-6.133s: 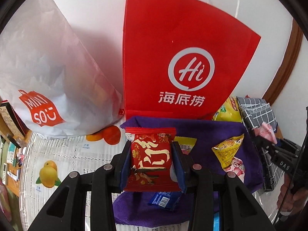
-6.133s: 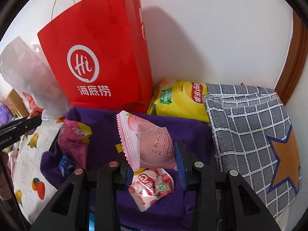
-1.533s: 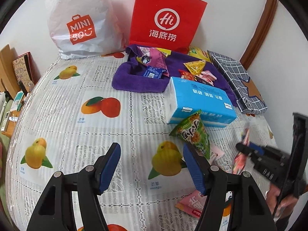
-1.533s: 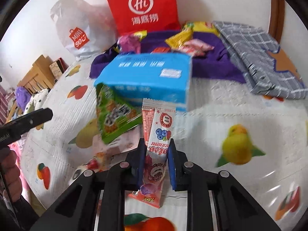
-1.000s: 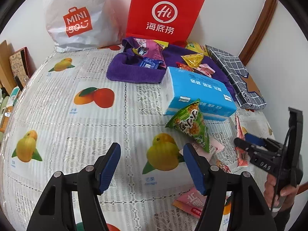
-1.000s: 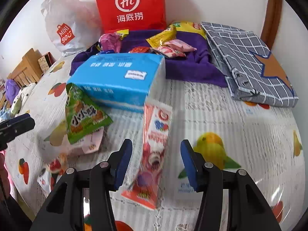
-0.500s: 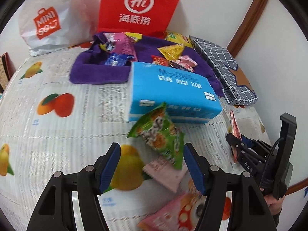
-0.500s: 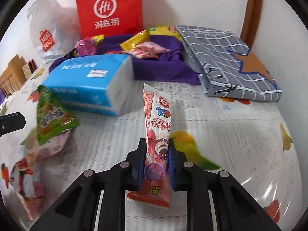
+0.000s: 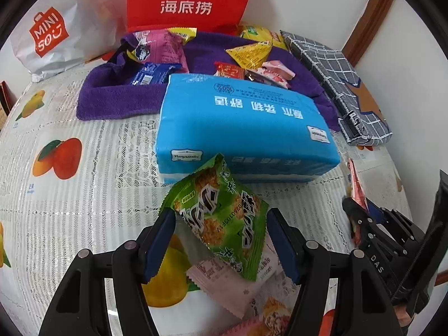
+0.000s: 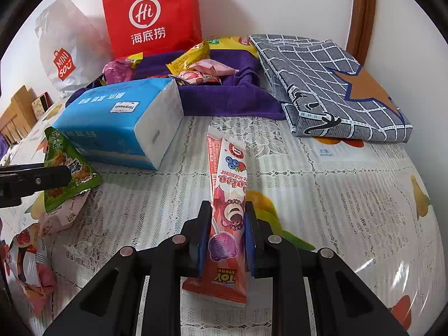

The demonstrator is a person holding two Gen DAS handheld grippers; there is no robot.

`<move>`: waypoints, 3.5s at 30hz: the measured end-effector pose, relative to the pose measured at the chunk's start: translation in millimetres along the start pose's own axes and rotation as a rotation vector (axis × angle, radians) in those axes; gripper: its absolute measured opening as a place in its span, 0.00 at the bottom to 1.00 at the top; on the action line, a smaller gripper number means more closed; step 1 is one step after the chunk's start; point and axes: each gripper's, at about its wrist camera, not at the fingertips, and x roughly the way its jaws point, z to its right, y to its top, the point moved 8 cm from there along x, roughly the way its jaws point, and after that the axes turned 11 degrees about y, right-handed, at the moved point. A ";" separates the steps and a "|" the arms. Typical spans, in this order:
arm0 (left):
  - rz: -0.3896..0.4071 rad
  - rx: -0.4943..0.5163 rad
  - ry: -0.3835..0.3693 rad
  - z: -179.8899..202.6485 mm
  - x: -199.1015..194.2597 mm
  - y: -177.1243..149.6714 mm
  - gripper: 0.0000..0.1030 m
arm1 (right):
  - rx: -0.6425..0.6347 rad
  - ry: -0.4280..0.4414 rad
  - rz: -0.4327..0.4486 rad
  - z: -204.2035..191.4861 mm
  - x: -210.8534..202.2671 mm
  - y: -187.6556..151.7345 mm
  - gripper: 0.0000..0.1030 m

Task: Organize snacks
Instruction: 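Grasp the green snack bag with the left tool while the right tool holds the ice-pop candy, then carry the green bag with the left tool while the right tool carries the ice-pop candy toward the towel, then lower the green bag with the left tool while the right tool lowers the ice-pop candy onto the towel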

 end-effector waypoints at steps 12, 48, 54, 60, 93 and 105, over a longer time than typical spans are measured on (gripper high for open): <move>0.026 -0.024 0.018 -6.9 -3.5 -0.7 0.50 | -0.033 -0.027 -0.010 -2.1 -1.2 1.4 0.21; 0.085 0.123 -0.095 -31.7 -51.1 19.0 0.49 | 0.117 -0.073 0.101 -58.3 -86.6 35.6 0.20; 0.110 0.119 -0.100 -34.6 -63.2 20.8 0.49 | 0.130 -0.068 0.091 -57.8 -86.5 33.5 0.20; 0.152 0.068 -0.094 -38.7 -85.4 28.9 0.49 | 0.085 -0.054 0.102 -63.0 -93.5 49.3 0.20; 0.271 -0.041 -0.016 -65.7 -121.1 118.5 0.49 | -0.024 0.012 0.162 -68.1 -88.3 154.3 0.20; 0.277 -0.056 0.000 -69.3 -90.2 180.4 0.49 | -0.042 0.035 0.170 -59.7 -41.0 222.3 0.20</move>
